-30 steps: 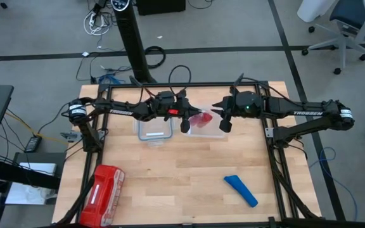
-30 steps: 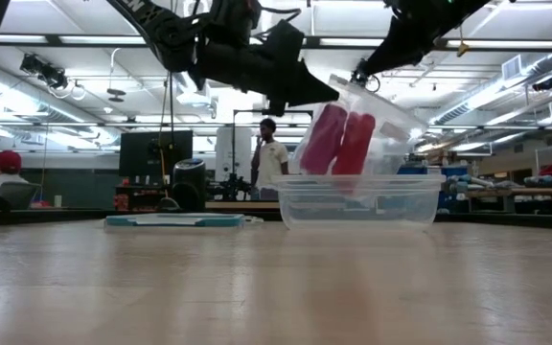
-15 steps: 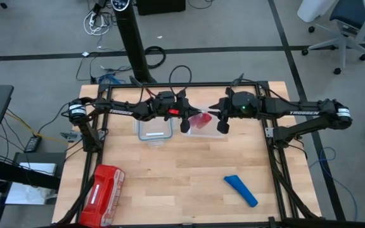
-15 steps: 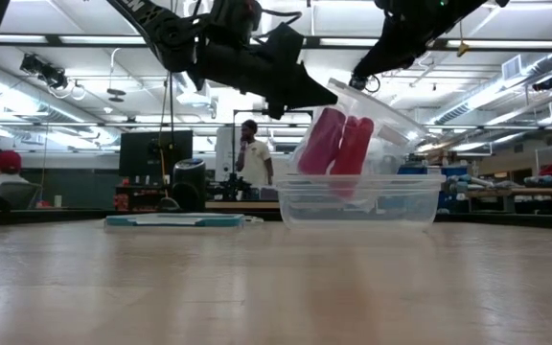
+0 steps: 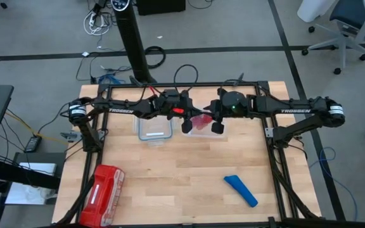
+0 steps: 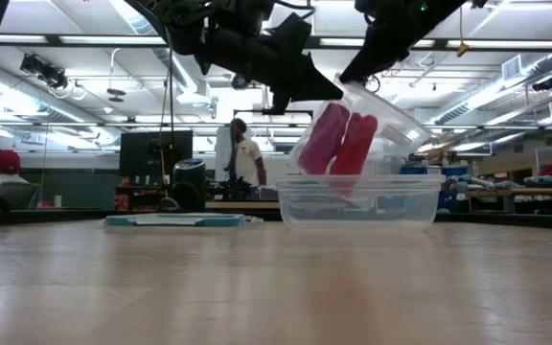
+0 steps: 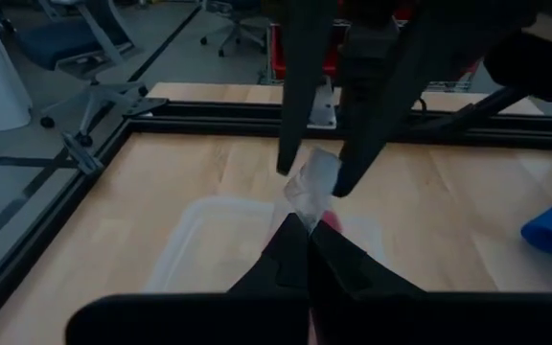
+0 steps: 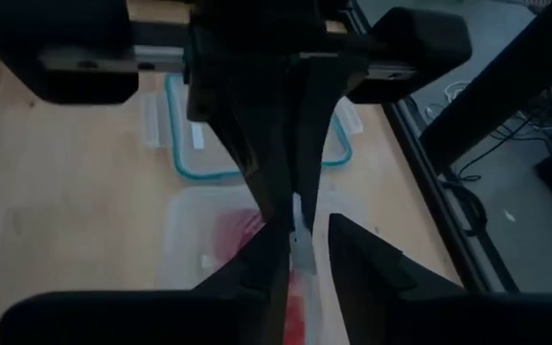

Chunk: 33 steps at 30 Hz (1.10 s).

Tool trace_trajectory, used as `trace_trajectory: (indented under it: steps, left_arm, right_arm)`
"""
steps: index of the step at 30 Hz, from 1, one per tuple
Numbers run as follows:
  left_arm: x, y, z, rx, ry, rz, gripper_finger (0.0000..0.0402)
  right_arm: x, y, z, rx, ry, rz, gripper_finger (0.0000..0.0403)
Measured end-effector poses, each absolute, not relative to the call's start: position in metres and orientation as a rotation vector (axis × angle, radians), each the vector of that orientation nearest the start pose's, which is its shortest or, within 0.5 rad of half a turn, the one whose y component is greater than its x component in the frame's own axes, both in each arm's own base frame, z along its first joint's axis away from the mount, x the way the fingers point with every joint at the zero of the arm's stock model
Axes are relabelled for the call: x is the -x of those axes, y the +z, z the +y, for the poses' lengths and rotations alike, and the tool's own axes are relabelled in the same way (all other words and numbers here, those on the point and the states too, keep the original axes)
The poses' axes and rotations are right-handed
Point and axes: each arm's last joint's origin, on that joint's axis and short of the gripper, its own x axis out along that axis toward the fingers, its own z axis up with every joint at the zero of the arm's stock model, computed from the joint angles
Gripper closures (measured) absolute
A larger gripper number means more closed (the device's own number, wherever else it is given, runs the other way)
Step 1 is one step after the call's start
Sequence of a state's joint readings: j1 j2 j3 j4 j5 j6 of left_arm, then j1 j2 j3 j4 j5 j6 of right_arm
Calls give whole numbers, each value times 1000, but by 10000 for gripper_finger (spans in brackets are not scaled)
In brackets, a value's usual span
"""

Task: Roll bandage
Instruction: Open the transparent zip bag

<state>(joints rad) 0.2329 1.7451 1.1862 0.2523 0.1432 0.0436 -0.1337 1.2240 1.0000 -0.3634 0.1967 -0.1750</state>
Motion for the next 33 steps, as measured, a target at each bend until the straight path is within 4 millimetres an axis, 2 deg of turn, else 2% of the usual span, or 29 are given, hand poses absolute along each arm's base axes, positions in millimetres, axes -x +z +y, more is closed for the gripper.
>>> trace_trajectory:
  steps: [9, 18, 25, 33]
  left_arm:
    - [-387, 255, 88, 16, 84, 304, 401]
    - [-387, 255, 88, 17, 84, 307, 401]
    - [-387, 255, 88, 14, 84, 308, 401]
    - [-387, 255, 88, 14, 85, 308, 401]
  right_arm:
    - [-261, 297, -42, 214, -304, 665, 335]
    - [-261, 296, -42, 213, -299, 667, 389]
    - [-260, 295, -42, 208, -294, 680, 378]
    - [-258, 292, -41, 191, -290, 719, 387]
